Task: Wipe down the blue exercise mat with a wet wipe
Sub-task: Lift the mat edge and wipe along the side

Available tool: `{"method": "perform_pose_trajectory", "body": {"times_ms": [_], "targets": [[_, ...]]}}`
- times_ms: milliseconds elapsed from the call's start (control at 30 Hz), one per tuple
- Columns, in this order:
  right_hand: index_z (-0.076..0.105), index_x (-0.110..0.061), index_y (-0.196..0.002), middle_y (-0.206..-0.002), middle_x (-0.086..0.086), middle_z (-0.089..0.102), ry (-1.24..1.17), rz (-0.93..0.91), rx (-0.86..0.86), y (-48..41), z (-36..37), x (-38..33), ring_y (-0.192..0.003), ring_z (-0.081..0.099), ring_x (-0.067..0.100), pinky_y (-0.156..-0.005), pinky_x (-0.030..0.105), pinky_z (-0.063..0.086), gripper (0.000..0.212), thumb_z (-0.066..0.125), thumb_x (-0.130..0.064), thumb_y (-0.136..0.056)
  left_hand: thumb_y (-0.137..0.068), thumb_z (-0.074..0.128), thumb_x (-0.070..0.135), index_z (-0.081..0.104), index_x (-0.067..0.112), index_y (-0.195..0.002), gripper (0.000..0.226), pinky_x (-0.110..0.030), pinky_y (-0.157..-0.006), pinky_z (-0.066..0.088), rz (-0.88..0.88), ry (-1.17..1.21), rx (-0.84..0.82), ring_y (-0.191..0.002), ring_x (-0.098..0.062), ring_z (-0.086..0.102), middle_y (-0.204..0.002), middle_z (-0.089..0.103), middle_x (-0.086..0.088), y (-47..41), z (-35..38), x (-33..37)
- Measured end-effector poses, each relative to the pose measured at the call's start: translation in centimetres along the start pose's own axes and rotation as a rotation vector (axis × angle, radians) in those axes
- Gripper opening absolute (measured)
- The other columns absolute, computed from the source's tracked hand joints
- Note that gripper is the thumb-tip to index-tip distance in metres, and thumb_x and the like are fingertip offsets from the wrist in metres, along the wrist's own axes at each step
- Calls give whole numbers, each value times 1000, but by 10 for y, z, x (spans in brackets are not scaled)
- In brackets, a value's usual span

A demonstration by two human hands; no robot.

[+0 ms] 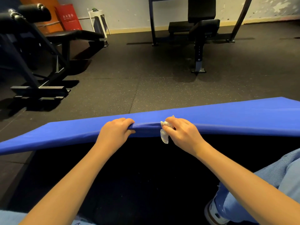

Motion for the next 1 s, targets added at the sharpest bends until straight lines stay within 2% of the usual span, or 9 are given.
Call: {"method": "perform_pose_trajectory", "body": {"times_ms": [100,267,367,433,533,633,733,867,1000], "targets": [[58,-12,-102,-92,14,67,123,-119,112,3,8,1,-66,56,27,-60,34,48,12,55,-8,-91,-90,63,30,62,17,-113,26,-36,-82,44,-91,9,-12,-104,-26,57,-111,65,-1,9,-9,-24],[65,-6,-86,-78,11,58,90,-135,107,-4,16,-14,-55,50,28,-55,33,46,23,45,-9,-97,-87,67,22,64,12,-112,27,-39,-82,46,-99,-21,-14,-100,-31,61,-108,67,-7,22,-8,-35],[64,-5,-88,-78,12,59,106,-156,86,-4,19,-14,-54,51,29,-54,33,46,19,47,-10,-95,-79,72,26,67,10,-110,36,-42,-73,49,16,-83,-2,-86,-32,66,-99,69,-9,20,1,-17],[65,-5,-88,-78,13,60,91,-160,71,-5,18,-18,-53,52,29,-53,33,47,27,41,-11,-99,-70,67,35,68,10,-107,45,-39,-63,51,121,-111,-13,-74,-28,67,-90,70,-6,15,11,6],[69,-4,-86,-80,13,62,98,-178,53,-7,16,-21,-54,54,30,-52,34,48,43,31,-11,-103,-65,71,31,68,11,-89,31,-32,-49,46,165,-100,20,-57,-26,63,-72,65,-4,7,17,24],[69,-4,-90,-83,13,62,90,-169,44,-5,16,-19,-56,53,30,-54,35,48,36,35,-10,-101,-62,88,23,66,12,-81,31,-32,-44,45,159,-63,20,-54,-25,61,-67,63,-4,4,16,16],[69,-4,-93,-84,13,62,73,-156,66,-3,12,-17,-56,50,30,-55,34,47,32,39,-10,-101,-63,88,22,69,12,-84,31,-33,-48,47,131,-44,12,-60,-27,65,-71,66,-5,6,13,13],[60,-8,-102,-87,14,62,78,-158,97,-1,9,-16,-61,52,29,-58,34,47,13,52,-5,-92,-86,69,29,66,14,-108,26,-36,-72,47,17,-19,6,-95,-29,63,-101,68,-5,7,6,4],[67,-6,-94,-89,13,63,107,-176,91,0,8,-18,-65,56,29,-58,33,46,9,60,-5,-88,-91,61,34,62,20,-117,29,-34,-81,45,-80,-20,-11,-107,-24,57,-115,65,1,15,-3,-18]]}}
Point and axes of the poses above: each hand's wrist, its own y-axis away from the middle knuckle, its own z-axis out of the palm, x = y × z, the point moved 5 cm from there along -y, towards the middle knuckle
